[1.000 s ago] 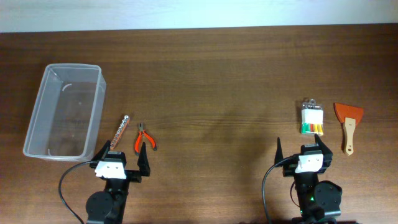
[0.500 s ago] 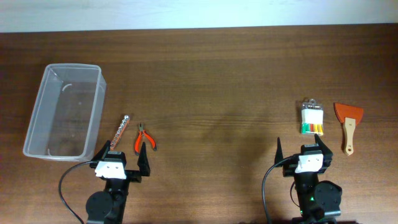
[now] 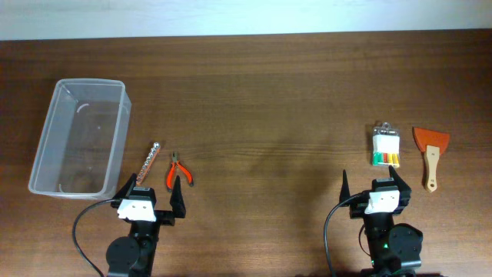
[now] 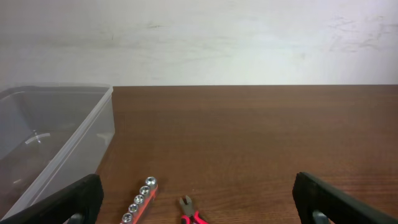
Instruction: Pack container
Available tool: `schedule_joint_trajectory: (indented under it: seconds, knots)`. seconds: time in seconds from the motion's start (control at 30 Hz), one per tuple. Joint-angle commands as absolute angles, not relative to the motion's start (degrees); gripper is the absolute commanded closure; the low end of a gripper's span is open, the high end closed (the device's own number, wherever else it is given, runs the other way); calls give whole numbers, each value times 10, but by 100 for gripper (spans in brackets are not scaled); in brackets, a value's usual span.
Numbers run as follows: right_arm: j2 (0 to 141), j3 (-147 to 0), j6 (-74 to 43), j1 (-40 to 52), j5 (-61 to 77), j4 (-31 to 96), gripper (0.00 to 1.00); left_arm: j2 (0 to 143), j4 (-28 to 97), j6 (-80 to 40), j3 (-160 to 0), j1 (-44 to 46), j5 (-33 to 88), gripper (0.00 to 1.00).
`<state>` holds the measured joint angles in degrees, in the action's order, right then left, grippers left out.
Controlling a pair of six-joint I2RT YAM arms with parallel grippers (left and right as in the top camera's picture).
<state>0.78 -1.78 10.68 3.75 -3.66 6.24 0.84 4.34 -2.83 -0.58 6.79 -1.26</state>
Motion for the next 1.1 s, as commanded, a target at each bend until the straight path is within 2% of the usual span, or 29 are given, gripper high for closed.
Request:
schedule_joint_trajectory:
  seconds: [0.0,0.57,0.77,0.87,0.97,1.07]
  knots:
    - [2,-13,102,41,-48,64,1,3,48,-23,-5,70,-6,1]
    - [2,-13,100,41,-22,62,1,3,48,-23,-5,70,-6,1]
    - [17,-13,-86,41,-18,66,1,3,37,-26,-5,70,-15,1]
    - [31,-20,-164,41,-5,68,1,4,24,-98,-7,70,-3,1]
    - [55,-66,-177,41,48,72,1,18,59,-196,-41,70,3,1]
    - [100,-130,-176,41,50,103,1,56,104,-199,-100,70,-11,1]
